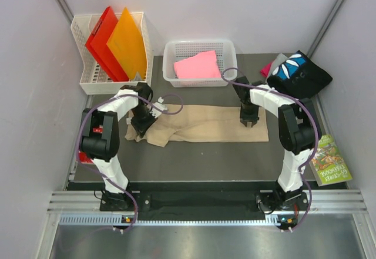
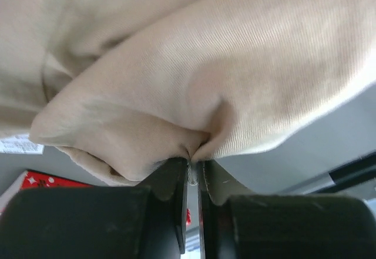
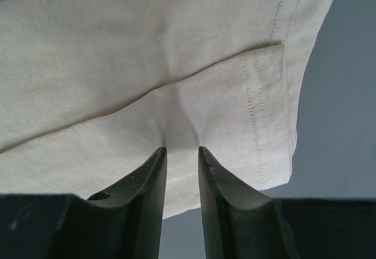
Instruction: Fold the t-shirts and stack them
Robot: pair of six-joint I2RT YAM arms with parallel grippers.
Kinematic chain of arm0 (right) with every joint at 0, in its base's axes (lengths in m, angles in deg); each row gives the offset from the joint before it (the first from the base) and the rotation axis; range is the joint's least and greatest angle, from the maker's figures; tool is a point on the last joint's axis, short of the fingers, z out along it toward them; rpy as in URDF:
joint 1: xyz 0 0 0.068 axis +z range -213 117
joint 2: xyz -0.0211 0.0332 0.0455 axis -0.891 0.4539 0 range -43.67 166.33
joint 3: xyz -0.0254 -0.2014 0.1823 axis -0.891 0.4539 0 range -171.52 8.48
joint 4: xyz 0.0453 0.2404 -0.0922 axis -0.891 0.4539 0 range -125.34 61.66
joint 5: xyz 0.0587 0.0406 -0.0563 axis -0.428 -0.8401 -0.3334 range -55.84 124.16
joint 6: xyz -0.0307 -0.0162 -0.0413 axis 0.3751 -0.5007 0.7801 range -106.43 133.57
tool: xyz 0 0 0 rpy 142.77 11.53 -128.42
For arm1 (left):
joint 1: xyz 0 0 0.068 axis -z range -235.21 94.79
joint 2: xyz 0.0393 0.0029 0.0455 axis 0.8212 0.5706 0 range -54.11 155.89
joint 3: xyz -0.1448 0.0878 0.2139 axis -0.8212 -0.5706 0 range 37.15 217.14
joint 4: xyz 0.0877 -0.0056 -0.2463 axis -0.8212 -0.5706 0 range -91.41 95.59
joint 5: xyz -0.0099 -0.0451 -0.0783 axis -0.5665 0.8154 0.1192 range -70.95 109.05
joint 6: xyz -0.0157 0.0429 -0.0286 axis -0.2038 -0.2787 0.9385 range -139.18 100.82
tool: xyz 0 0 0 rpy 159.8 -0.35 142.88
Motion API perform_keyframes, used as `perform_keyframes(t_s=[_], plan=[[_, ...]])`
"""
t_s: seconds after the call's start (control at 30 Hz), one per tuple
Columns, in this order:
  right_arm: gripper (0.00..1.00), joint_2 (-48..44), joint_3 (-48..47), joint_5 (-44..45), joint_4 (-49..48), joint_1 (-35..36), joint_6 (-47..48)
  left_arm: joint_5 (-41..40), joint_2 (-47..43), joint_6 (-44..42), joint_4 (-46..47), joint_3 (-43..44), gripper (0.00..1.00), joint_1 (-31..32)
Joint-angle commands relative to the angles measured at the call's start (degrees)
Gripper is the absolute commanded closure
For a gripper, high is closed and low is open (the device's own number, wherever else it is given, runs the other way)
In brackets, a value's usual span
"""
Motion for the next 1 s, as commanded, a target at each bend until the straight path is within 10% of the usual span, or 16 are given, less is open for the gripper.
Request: perform_keyframes(t_s=[0.0,0.17,0.43,0.97], plan=[[0.72,0.15,0.1,1.16,-1.5,-0.52,0.02,1.62,-4.74,-2.15,-7.25,2.45,0.91,-0.15],[0.71,0.24,0.28,1.16,-1.76,-0.61,0.2,1.09,-5.89,-6.28,-18.83,6.67,0.85,-0.15],[0.68,-0.55,0.19,-1.56,-2.63,-0.08,-0.06,-0.23,-4.67,-7.7,-23.17,12.74,0.31,-0.15],[0.66,-2.14,-4.37,-20.04,-10.91,10.47,-11.23,4.87,6.49,4.69,-5.43,13.27,0.44,-2.96]])
